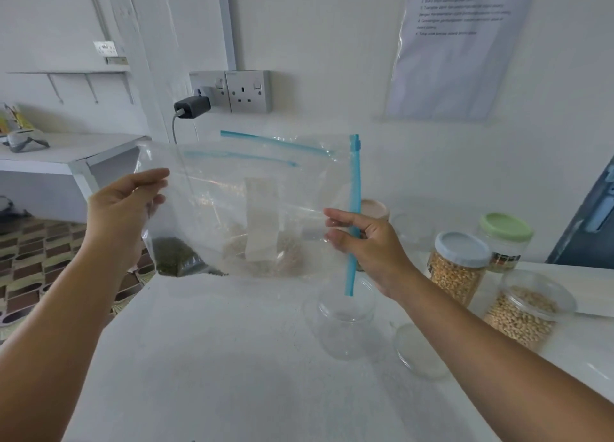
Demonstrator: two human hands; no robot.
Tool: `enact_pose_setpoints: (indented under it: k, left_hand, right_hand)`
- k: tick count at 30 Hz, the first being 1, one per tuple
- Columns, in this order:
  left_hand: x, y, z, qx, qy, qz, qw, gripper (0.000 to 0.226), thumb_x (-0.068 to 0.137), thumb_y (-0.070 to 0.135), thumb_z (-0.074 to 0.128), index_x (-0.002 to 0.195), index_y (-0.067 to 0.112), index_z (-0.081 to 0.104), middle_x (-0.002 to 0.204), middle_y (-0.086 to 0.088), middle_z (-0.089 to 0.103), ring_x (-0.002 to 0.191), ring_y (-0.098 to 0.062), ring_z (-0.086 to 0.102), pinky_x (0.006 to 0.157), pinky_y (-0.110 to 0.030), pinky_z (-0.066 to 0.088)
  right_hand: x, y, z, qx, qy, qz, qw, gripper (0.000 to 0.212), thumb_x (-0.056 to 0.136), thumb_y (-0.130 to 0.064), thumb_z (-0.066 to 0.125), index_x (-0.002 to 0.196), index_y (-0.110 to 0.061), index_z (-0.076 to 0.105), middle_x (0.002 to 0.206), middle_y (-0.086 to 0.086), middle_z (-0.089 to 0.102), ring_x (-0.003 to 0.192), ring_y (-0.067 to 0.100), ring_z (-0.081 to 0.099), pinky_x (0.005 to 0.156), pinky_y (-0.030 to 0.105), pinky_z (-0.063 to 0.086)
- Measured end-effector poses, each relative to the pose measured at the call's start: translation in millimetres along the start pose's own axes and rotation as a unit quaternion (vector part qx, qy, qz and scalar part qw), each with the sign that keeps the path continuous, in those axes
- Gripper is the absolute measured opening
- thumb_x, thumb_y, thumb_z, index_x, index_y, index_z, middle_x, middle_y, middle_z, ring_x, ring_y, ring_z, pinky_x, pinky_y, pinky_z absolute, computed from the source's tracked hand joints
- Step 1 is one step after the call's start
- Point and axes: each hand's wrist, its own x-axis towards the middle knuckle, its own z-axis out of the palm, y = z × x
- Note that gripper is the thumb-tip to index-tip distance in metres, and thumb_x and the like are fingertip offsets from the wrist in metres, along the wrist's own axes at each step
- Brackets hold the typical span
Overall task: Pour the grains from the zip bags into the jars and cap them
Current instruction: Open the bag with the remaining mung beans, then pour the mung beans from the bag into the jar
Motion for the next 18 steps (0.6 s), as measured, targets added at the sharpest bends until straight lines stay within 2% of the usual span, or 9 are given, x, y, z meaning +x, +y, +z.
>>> enact_pose_setpoints:
  k: [2, 6, 9, 11, 14, 18]
  left_hand:
    - [2.1, 4.7, 1.4, 0.013, -0.011, 0.011, 1.0, 0.02, 0.099, 0.007, 0.068, 0.106, 0.02, 0.081, 0.098, 0.007, 0.078, 0.087, -0.011, 0.065, 0.105, -0.032, 0.055]
    - [1.5, 13.3, 6.8, 0.04, -0.039, 0.04, 0.998, 0.022, 0.097, 0.009, 0.071, 0.097, 0.028, 0.082, 0.101, 0.006, 0.078, 0.09, -0.013, 0.066, 0.107, -0.034, 0.054]
    - [-1.8, 18.2, 12.0, 0.09, -0.066, 0.061, 0.992, 0.026, 0.086, 0.015, 0.083, 0.105, 0.032, 0.08, 0.105, 0.01, 0.075, 0.098, -0.005, 0.068, 0.106, -0.029, 0.05]
    - [-3.3, 19.7, 15.4, 0.128, -0.075, 0.082, 0.986, 0.041, 0.081, 0.014, 0.086, 0.119, 0.028, 0.077, 0.108, 0.011, 0.073, 0.09, 0.006, 0.066, 0.095, -0.017, 0.048]
    - [-3.1, 20.4, 17.8, 0.152, -0.082, 0.108, 0.979, 0.049, 0.08, 0.008, 0.085, 0.125, 0.024, 0.073, 0.107, 0.007, 0.072, 0.077, 0.003, 0.062, 0.081, -0.008, 0.049]
    - [-1.5, 22.9, 16.5, 0.161, -0.093, 0.128, 0.974, 0.046, 0.081, 0.006, 0.085, 0.12, 0.029, 0.074, 0.11, 0.003, 0.073, 0.076, -0.003, 0.06, 0.091, -0.018, 0.052]
  right_hand:
    - [-1.6, 4.8, -3.8, -0.028, -0.008, 0.007, 1.0, 0.032, 0.093, -0.015, 0.077, 0.116, -0.038, 0.076, 0.111, -0.017, 0.074, 0.1, 0.002, 0.065, 0.086, 0.021, 0.052]
    - [-3.2, 12.5, -10.9, -0.029, 0.006, 0.019, 0.999, 0.032, 0.091, -0.016, 0.078, 0.115, -0.037, 0.077, 0.112, -0.017, 0.074, 0.107, 0.009, 0.064, 0.102, 0.034, 0.056]
    - [-4.3, 14.4, -14.1, -0.033, 0.011, 0.018, 0.999, 0.034, 0.089, -0.014, 0.08, 0.116, -0.035, 0.077, 0.112, -0.015, 0.075, 0.109, 0.012, 0.065, 0.1, 0.036, 0.057]
    - [-3.9, 14.5, -16.5, -0.037, 0.012, 0.017, 0.999, 0.035, 0.088, -0.015, 0.081, 0.117, -0.035, 0.077, 0.113, -0.015, 0.075, 0.109, 0.013, 0.064, 0.1, 0.035, 0.057]
    - [-4.7, 15.2, -19.9, -0.046, 0.008, 0.017, 0.999, 0.036, 0.086, -0.018, 0.082, 0.117, -0.036, 0.076, 0.114, -0.017, 0.074, 0.105, 0.007, 0.066, 0.101, 0.036, 0.058]
    - [-6.6, 16.7, -20.6, -0.047, 0.0, 0.004, 0.999, 0.039, 0.084, -0.017, 0.084, 0.115, -0.038, 0.075, 0.115, -0.016, 0.074, 0.107, 0.008, 0.066, 0.101, 0.035, 0.057]
